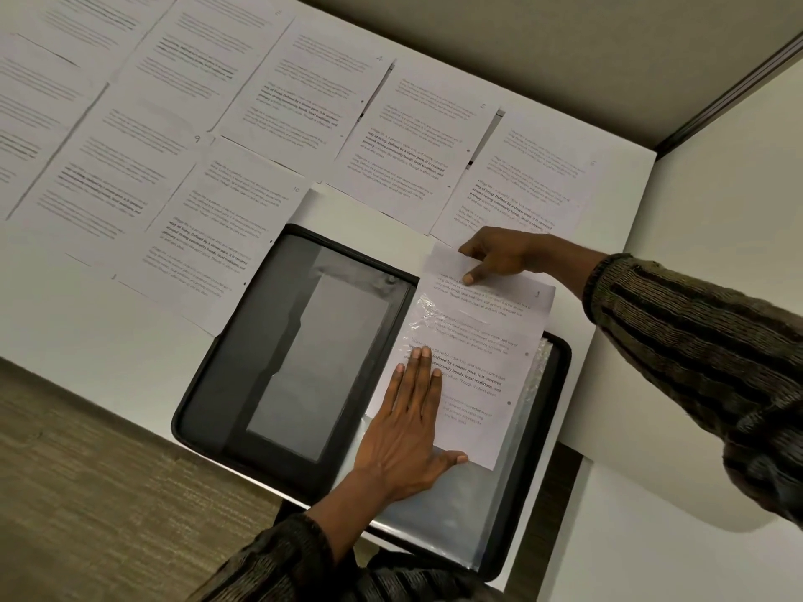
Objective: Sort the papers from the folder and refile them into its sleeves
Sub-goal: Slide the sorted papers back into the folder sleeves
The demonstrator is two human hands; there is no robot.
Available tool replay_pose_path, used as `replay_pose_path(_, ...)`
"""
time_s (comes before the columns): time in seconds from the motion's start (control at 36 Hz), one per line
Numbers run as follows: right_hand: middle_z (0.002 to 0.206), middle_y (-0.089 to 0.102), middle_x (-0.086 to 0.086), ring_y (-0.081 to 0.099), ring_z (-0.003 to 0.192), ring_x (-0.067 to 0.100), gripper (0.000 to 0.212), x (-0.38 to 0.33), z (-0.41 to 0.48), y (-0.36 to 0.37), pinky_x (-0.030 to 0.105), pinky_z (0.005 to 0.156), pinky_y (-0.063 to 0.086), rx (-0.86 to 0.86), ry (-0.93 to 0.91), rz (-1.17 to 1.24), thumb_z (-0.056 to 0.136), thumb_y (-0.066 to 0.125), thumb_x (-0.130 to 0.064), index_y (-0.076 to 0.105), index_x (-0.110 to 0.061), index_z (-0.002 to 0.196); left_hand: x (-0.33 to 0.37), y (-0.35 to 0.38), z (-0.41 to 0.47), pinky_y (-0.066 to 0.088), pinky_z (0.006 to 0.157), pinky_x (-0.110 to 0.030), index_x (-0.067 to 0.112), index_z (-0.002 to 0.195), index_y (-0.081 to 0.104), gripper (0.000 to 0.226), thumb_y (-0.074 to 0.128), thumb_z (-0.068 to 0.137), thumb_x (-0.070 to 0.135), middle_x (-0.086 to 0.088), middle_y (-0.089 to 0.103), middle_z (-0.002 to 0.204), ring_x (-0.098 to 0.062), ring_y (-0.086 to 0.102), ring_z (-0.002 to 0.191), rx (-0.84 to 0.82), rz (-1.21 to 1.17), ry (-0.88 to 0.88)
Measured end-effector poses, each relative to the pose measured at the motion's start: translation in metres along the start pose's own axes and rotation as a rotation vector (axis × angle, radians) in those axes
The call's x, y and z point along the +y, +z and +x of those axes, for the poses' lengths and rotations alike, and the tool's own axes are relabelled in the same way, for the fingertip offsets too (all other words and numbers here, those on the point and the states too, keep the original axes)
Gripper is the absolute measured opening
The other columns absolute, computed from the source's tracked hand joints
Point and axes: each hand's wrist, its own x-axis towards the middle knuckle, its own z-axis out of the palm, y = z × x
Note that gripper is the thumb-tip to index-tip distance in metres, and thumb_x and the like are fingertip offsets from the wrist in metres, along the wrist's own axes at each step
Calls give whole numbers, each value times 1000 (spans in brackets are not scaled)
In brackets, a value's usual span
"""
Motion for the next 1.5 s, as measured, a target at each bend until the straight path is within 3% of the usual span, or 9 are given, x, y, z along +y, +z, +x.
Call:
replay_pose_path(0.22, 79, 61, -10, 55, 74, 9, 26, -4, -7, 5, 26, 72, 41, 36, 4, -18, 95, 78, -24, 61, -27, 75, -16, -6, -10, 6, 131, -55, 1, 166, -7, 123, 34, 92, 91, -22, -19, 173, -36, -16, 162, 10, 42, -29)
replay_pose_path(0.39, 90, 73, -5, 67, 86, 16, 11, -11, -12, 24, 36, 82, 53, 6, -4, -83, 96, 76, -27, 70, -28, 87, -23, -2, -22, 10, 131, -54, 1, 166, -10, 124, 37, 93, 90, -22, -19, 173, -35, -15, 162, 22, 18, -6)
replay_pose_path(0.53, 81, 61, -3, 54, 75, 15, 33, -22, -18, 30, 34, 75, 42, 22, 11, -44, 102, 66, -38, 61, -21, 75, -23, -3, -24, 9, 131, -55, 1, 166, -10, 123, 40, 94, 87, -21, -20, 173, -36, -15, 162, 38, -14, 4)
replay_pose_path(0.67, 113, 58, -6, 53, 101, 16, 59, -27, -27, 35, 37, 91, 40, 60, 76, -2, 91, 57, -75, 67, -20, 111, -26, -2, -31, 7, 131, -53, 2, 166, -9, 123, 41, 94, 87, -20, -21, 173, -35, -14, 163, 48, -55, -14)
replay_pose_path(0.78, 85, 59, 2, 53, 77, 17, 51, -31, -28, 47, 34, 74, 40, 48, 42, -13, 101, 57, -59, 61, -12, 84, -30, 1, -41, 7, 132, -52, 3, 166, -12, 122, 37, 94, 88, -19, -23, 173, -34, -17, 162, 26, -49, -16)
replay_pose_path(0.92, 85, 52, 8, 47, 76, 19, 51, -39, -31, 55, 37, 74, 37, 82, 41, -75, 109, 46, -49, 53, -8, 80, -29, 3, -49, 8, 132, -52, 1, 166, -11, 122, 37, 94, 88, -20, -23, 173, -34, -17, 162, 11, -46, 1)
replay_pose_path(1.08, 112, 58, -2, 54, 102, 18, 32, -30, -36, 53, 33, 86, 37, 266, 65, -48, 105, 59, -41, 67, -12, 114, -28, 3, -58, 4, 132, -51, 3, 165, -18, 125, 38, 92, 89, -20, -28, 171, -34, -22, 161, -24, -32, -22)
replay_pose_path(1.22, 106, 70, -1, 65, 99, 20, 11, -17, -36, 63, 30, 82, 42, 382, 50, -25, 98, 72, -22, 73, -20, 109, -27, 4, -67, 2, 131, -51, 3, 164, -18, 126, 41, 92, 88, -20, -29, 171, -33, -23, 161, -33, -30, -9)
replay_pose_path(1.5, 102, 69, -6, 66, 103, 16, 8, -29, -34, 72, 31, 84, 44, 344, 37, -37, 96, 75, -28, 72, -25, 102, -24, 6, -73, -2, 132, -50, 5, 165, -18, 124, 38, 93, 89, -18, -29, 171, -34, -23, 160, -32, -51, -26)
